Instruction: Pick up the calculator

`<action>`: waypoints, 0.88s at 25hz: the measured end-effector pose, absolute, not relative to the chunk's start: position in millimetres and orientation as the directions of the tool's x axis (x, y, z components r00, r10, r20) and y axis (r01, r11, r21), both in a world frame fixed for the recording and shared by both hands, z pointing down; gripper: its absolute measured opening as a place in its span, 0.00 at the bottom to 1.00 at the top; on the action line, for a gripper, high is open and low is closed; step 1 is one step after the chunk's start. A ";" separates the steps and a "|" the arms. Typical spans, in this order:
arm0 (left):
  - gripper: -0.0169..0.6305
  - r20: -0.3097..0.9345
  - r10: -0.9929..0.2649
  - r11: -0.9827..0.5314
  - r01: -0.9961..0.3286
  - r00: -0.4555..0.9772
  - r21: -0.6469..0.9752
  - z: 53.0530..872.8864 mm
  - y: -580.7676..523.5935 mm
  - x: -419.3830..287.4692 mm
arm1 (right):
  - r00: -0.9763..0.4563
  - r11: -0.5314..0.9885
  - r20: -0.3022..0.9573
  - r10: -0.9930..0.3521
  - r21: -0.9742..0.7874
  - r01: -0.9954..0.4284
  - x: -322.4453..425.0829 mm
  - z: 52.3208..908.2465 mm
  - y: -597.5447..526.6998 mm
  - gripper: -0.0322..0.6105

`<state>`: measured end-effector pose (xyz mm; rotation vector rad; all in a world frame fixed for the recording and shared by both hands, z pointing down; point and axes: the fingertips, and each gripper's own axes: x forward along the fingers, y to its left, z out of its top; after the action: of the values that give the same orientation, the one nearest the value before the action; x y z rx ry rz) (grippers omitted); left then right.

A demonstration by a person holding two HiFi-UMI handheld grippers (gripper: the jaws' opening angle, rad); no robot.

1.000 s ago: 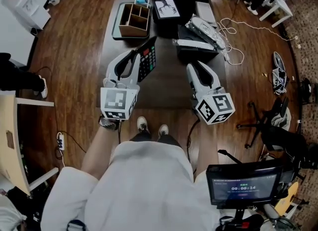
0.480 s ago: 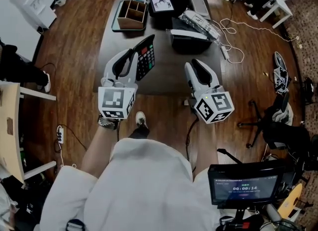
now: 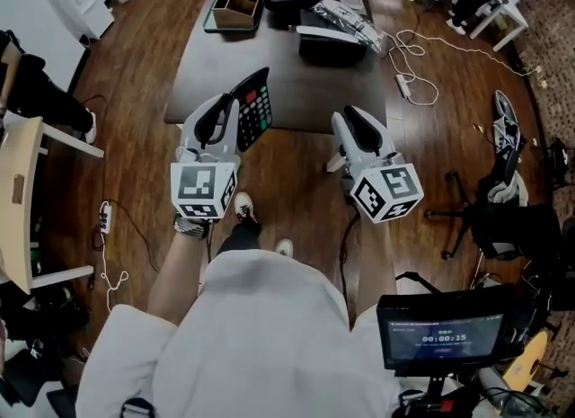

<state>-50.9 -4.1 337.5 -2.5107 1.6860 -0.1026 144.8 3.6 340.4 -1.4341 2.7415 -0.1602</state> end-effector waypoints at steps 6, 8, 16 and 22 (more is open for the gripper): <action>0.11 -0.006 -0.928 -0.370 -0.921 0.374 -0.122 337.9 22.3 -56.0 | -0.582 0.578 0.004 -0.813 -0.104 -0.809 137.8 335.4 29.1 0.20; 0.11 -0.002 -0.925 -0.377 -0.918 0.380 -0.122 338.3 24.6 -57.2 | -0.578 0.574 0.004 -0.816 -0.107 -0.812 134.7 335.5 31.4 0.20; 0.11 0.004 -0.915 -0.399 -0.907 0.403 -0.133 335.6 25.2 -67.4 | -0.580 0.578 -0.007 -0.814 -0.105 -0.809 113.6 326.4 30.2 0.20; 0.11 -0.002 -0.914 -0.402 -0.906 0.406 -0.135 334.3 19.3 -74.1 | -0.579 0.576 -0.001 -0.815 -0.101 -0.811 104.8 326.4 25.8 0.20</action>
<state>-74.1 19.3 334.3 -2.5359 1.6488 -0.1089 104.8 25.8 326.4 -1.4183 2.7461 -0.1382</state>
